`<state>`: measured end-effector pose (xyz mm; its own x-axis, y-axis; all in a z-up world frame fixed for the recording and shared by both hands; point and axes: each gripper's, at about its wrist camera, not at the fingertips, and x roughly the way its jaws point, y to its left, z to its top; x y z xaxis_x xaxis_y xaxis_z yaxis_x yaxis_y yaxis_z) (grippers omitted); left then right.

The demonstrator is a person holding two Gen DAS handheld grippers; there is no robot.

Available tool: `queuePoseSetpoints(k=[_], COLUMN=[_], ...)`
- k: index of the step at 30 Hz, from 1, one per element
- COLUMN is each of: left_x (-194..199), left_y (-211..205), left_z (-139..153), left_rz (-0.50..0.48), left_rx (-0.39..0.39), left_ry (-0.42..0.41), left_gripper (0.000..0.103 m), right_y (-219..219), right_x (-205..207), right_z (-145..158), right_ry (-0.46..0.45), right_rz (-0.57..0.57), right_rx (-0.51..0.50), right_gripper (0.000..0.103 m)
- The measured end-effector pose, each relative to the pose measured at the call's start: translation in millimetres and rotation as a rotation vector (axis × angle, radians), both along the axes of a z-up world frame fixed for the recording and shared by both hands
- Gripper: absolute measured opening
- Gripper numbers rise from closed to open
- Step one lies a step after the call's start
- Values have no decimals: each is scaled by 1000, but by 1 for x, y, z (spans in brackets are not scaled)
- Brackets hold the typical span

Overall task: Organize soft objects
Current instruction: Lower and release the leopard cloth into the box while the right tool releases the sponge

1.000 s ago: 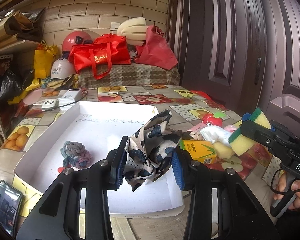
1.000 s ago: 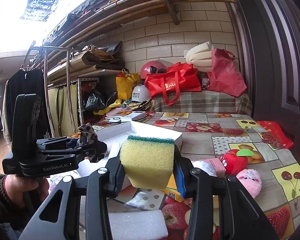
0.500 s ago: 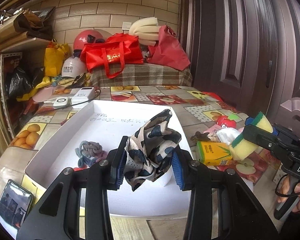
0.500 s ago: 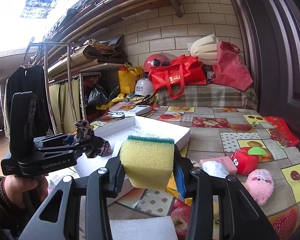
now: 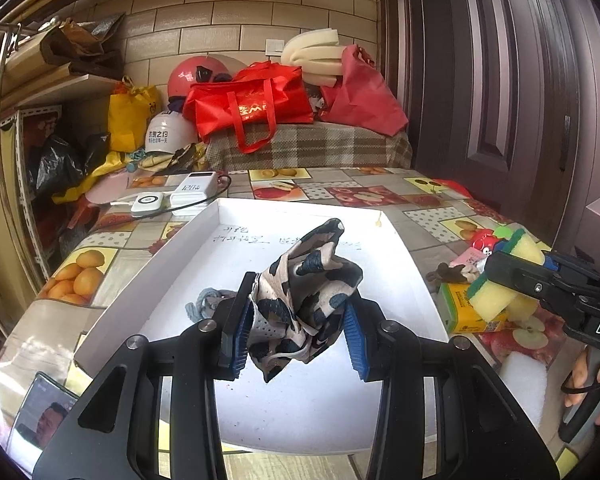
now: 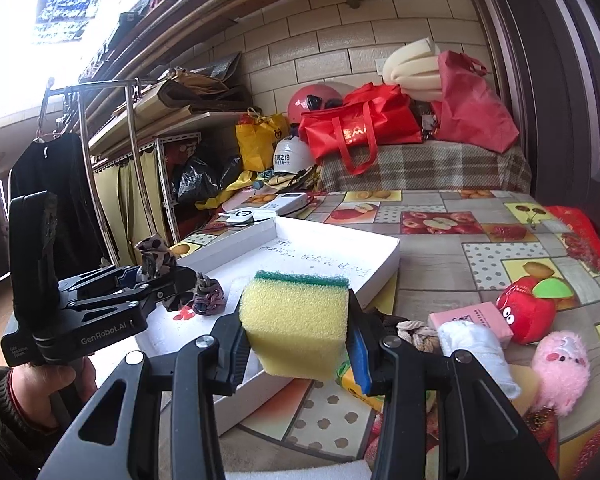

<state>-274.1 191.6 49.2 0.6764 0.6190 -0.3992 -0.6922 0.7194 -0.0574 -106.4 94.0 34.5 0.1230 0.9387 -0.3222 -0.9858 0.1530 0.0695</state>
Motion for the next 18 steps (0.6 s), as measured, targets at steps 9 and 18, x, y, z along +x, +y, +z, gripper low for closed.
queuePoseSetpoints(k=[9, 18], left_x=[-4, -3], left_y=[20, 37], left_z=[0, -1], left_rz=[45, 77], left_rx=[8, -14], left_ry=[-15, -19], left_gripper=[39, 40], right_y=[18, 46], right_x=[-10, -12], right_z=[-4, -2], right_ry=[-35, -35], right_rz=[13, 20], right_rx=[-13, -3], right_gripper=[42, 42])
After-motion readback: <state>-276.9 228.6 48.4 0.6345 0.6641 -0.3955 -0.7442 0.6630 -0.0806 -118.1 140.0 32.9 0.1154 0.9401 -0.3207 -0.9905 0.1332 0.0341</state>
